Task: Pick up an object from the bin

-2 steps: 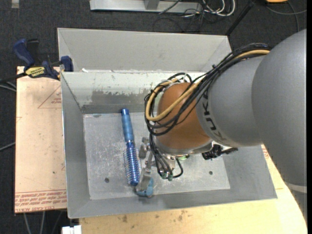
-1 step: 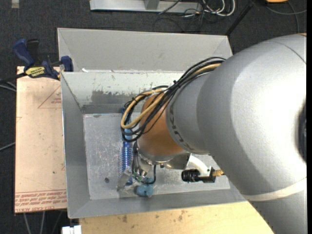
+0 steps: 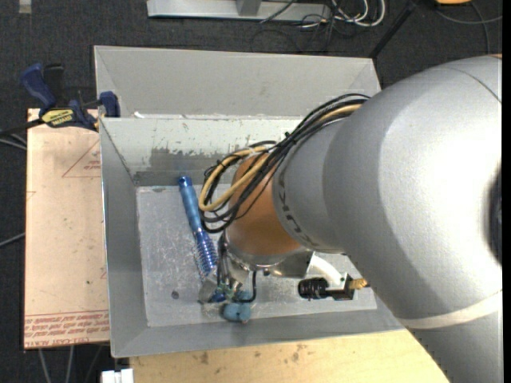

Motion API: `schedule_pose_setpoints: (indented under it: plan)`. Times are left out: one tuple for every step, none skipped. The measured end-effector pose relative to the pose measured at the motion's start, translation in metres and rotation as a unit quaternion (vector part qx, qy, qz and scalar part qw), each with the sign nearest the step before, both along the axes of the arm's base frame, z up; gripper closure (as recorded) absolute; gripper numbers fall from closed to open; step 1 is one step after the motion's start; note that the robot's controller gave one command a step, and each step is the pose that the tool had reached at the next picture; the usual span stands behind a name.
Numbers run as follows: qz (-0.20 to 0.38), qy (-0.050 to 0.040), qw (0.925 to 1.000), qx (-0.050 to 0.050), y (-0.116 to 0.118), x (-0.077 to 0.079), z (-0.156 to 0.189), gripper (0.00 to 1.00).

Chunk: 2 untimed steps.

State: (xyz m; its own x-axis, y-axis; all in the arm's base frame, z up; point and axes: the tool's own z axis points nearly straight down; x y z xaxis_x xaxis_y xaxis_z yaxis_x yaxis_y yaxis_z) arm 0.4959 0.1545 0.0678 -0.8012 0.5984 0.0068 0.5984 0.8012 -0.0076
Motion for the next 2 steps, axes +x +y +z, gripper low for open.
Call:
schedule_pose_setpoints:
  plan:
    - [0.010, -0.0060, 0.9999, 0.001, -0.002, 0.008, 0.053, 1.00]
    - [0.015, -0.0077, 0.9999, 0.001, -0.021, 0.025, 0.159, 1.00]
